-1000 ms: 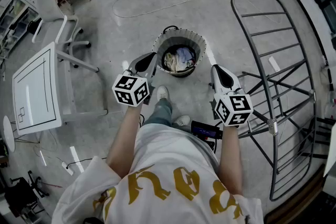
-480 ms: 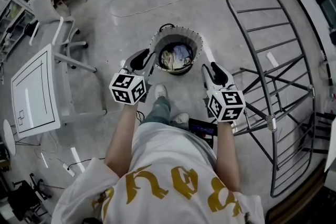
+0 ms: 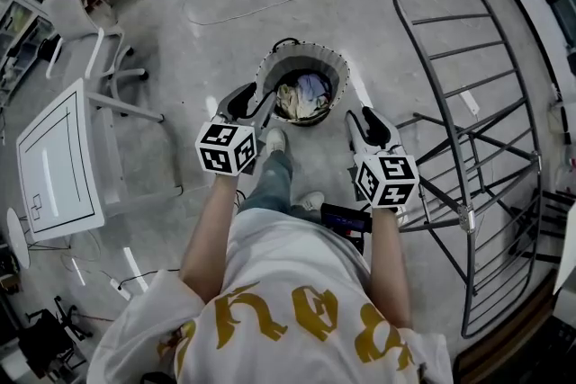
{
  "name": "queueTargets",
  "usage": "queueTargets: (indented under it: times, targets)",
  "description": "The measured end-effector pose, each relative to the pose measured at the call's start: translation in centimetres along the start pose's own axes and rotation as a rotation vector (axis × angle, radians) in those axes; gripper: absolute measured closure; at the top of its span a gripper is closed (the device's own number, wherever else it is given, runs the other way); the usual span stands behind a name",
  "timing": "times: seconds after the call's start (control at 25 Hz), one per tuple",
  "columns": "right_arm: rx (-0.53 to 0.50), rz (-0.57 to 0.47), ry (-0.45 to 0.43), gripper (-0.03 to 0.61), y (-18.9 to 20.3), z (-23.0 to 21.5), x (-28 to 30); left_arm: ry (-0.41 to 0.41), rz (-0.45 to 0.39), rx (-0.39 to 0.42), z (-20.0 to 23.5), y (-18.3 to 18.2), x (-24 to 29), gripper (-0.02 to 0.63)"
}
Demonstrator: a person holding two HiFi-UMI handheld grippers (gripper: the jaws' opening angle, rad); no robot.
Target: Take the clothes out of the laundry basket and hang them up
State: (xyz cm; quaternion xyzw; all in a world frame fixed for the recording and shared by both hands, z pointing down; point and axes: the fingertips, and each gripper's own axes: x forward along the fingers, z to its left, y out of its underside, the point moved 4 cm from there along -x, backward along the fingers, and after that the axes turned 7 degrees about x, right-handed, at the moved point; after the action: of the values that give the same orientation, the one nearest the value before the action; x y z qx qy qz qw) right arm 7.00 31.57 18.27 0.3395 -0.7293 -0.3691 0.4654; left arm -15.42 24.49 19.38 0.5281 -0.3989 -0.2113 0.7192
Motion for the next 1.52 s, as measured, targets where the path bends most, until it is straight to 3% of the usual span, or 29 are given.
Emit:
queueTargets:
  times: [0.64, 0.72, 0.88, 1.2, 1.52]
  targets:
    - [0.033, 0.174, 0.113, 0.407, -0.7, -3.4, 17.4, 0.11, 0.159, 0.002, 11.5, 1.2, 15.2, 0.429]
    - [0.05, 0.197, 0.123, 0.448, -0.7, -3.7, 19.2, 0.131, 0.193, 0.008, 12.5, 1.8, 17.1, 0.429]
    - [0.085, 0.227, 0.155, 0.408, -0.7, -5.0, 22.1, 0.192, 0.242, 0.018, 13.5, 2.8, 20.7, 0.428]
    - [0.103, 0.301, 0.223, 0.391, 1.1, -8.8, 26.1, 0.279, 0.326, 0.04, 14.7, 5.9, 26.1, 0.423]
    - [0.081, 0.377, 0.166, 0.387, 4.5, -11.7, 30.3, 0.296, 0.379, 0.01, 14.0, 10.5, 29.7, 0.423]
